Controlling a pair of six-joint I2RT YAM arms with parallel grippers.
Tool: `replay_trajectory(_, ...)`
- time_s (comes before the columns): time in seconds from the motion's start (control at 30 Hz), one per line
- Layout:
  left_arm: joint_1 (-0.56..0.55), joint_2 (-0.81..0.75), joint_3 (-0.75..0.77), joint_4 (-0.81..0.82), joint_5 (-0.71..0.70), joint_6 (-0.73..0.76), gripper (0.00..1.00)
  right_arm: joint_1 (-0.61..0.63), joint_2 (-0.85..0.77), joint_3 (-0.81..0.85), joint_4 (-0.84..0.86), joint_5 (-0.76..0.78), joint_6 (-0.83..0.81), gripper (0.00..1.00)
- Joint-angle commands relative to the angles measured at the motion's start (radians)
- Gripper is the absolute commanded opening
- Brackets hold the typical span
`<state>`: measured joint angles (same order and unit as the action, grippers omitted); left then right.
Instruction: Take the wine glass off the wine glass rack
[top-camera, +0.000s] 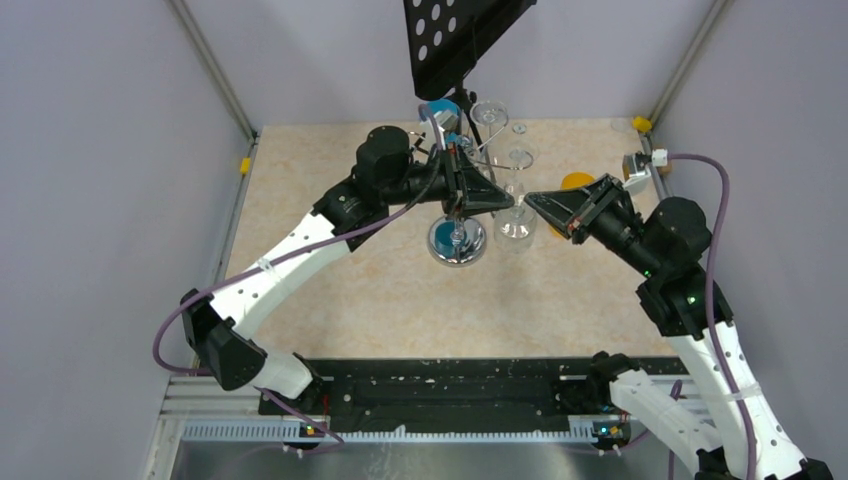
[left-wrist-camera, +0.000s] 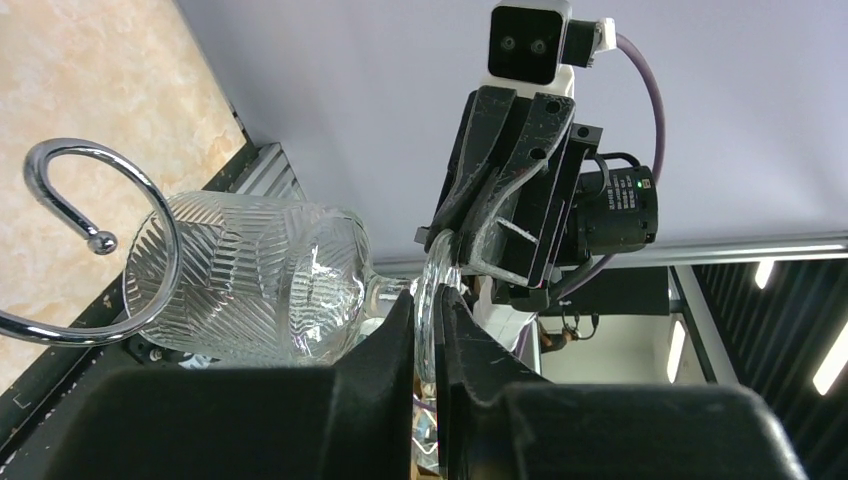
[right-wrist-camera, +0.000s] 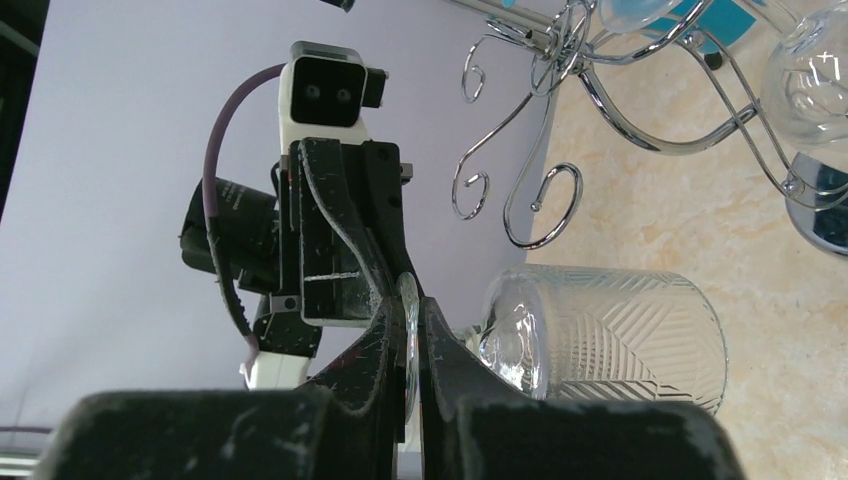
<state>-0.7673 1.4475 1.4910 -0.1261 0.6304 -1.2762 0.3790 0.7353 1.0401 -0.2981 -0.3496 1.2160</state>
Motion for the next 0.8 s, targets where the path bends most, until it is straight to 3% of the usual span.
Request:
replay_trajectory(0.0, -0.018, 0.003, 0.058, 0.096, 0.117, -0.010, 0.09, 0.011, 0.009, -0.002, 0.104, 0.012, 0.000, 0.00)
replay_trajectory(0.07, -0.018, 0.002, 0.059, 0.098, 0.127, -0.004, 0.00, 0.011, 0.014, 0.000, 0.103, 0.014, -0.001, 0.00)
replay_trajectory(0.17, -0.017, -0.006, 0.056, 0.118, 0.139, -0.005, 0.00, 0.011, 0.013, 0.001, 0.095, 0.022, -0.009, 0.08)
replay_trajectory(0.3, -0.010, -0.031, 0.051, 0.203, 0.110, -0.035, 0.00, 0.011, -0.016, -0.008, 0.085, 0.069, -0.038, 0.51)
replay_trajectory(0.4, 0.005, -0.054, 0.050, 0.237, 0.074, -0.056, 0.00, 0.011, -0.076, -0.039, 0.100, 0.153, -0.049, 0.69)
replay_trajectory(0.6, 0.034, -0.099, 0.033, 0.277, -0.005, -0.119, 0.00, 0.010, -0.185, -0.088, 0.077, 0.303, -0.050, 0.72)
replay_trajectory(0.77, 0.056, -0.130, -0.004, 0.366, -0.075, -0.248, 0.00, 0.011, -0.235, -0.155, 0.155, 0.288, -0.017, 0.78)
